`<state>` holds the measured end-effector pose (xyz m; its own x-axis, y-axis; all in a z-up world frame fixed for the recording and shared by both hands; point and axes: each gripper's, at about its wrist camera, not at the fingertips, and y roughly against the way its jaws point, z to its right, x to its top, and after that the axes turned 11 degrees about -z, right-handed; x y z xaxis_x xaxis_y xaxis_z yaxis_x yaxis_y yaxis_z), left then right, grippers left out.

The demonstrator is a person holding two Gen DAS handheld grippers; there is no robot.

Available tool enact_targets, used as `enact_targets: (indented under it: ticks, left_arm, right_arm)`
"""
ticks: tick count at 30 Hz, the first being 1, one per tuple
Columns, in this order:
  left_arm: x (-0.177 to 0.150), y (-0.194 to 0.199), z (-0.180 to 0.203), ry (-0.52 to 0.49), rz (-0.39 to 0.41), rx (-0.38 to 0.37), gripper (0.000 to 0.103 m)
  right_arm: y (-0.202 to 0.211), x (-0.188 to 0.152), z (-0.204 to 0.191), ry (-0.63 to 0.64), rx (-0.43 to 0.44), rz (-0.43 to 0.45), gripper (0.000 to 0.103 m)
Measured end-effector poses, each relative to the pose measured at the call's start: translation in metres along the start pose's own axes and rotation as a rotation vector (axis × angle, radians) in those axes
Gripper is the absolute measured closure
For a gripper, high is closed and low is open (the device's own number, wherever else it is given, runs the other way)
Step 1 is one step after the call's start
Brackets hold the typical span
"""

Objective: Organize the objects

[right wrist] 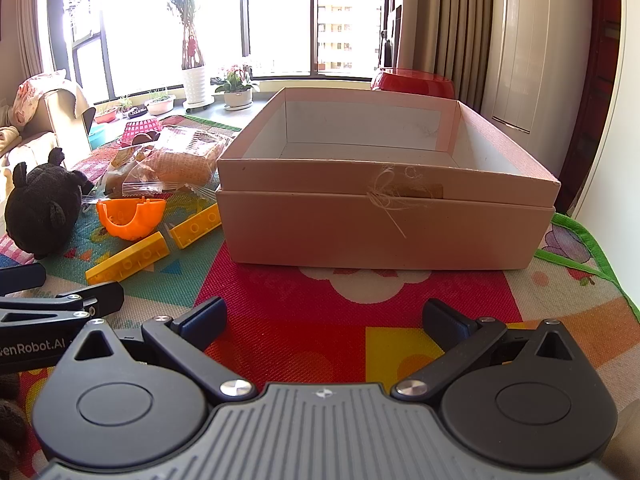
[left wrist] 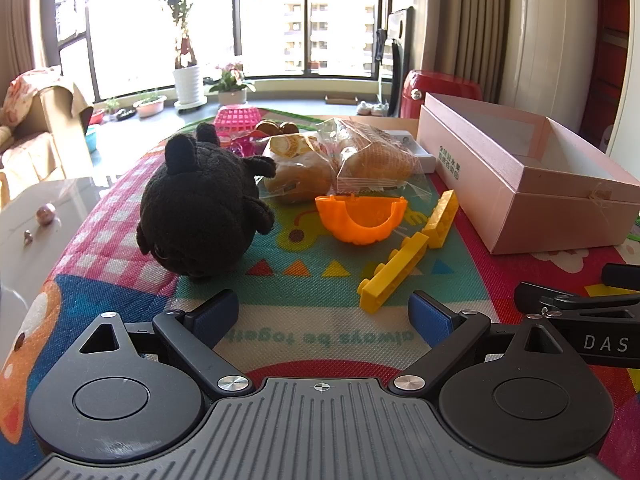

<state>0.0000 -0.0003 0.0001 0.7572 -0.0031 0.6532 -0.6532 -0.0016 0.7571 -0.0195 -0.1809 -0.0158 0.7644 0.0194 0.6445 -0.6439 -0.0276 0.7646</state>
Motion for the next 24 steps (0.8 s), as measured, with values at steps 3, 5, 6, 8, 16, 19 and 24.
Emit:
enact_targets:
  ticks: [3, 5, 6, 8, 16, 19, 24]
  left_arm:
    - [0.0002, -0.0001, -0.0002, 0.002, 0.000, -0.003, 0.006]
    - [0.0002, -0.0001, -0.0002, 0.001, 0.000, -0.001, 0.006]
    - [0.0002, -0.0001, -0.0004, 0.001, 0.000, -0.001, 0.006]
    - [0.0002, -0.0001, -0.0003, 0.002, 0.000, -0.003, 0.006]
    - [0.0004, -0.0002, -0.0001, 0.001, -0.001, -0.001, 0.006]
    - [0.0003, -0.0001, -0.0002, 0.000, -0.001, 0.000, 0.006]
    - [0.0003, -0.0002, -0.0005, 0.001, -0.001, -0.002, 0.006]
  right_arm:
    - [0.0000, 0.0000, 0.0000, 0.001, -0.001, 0.000, 0.000]
    - [0.0002, -0.0003, 0.0000, 0.002, -0.002, 0.000, 0.000]
    - [0.0001, -0.0003, 0.0001, 0.001, -0.001, 0.000, 0.000]
    - [0.0000, -0.0004, -0.0001, 0.001, -0.001, 0.000, 0.000]
    - [-0.0001, 0.0000, 0.0001, 0.001, -0.001, 0.000, 0.000]
    - [0.0003, -0.0004, 0.0003, 0.000, 0.000, 0.000, 0.000]
    - [-0.0004, 0.0002, 0.0000, 0.001, -0.002, 0.000, 0.000]
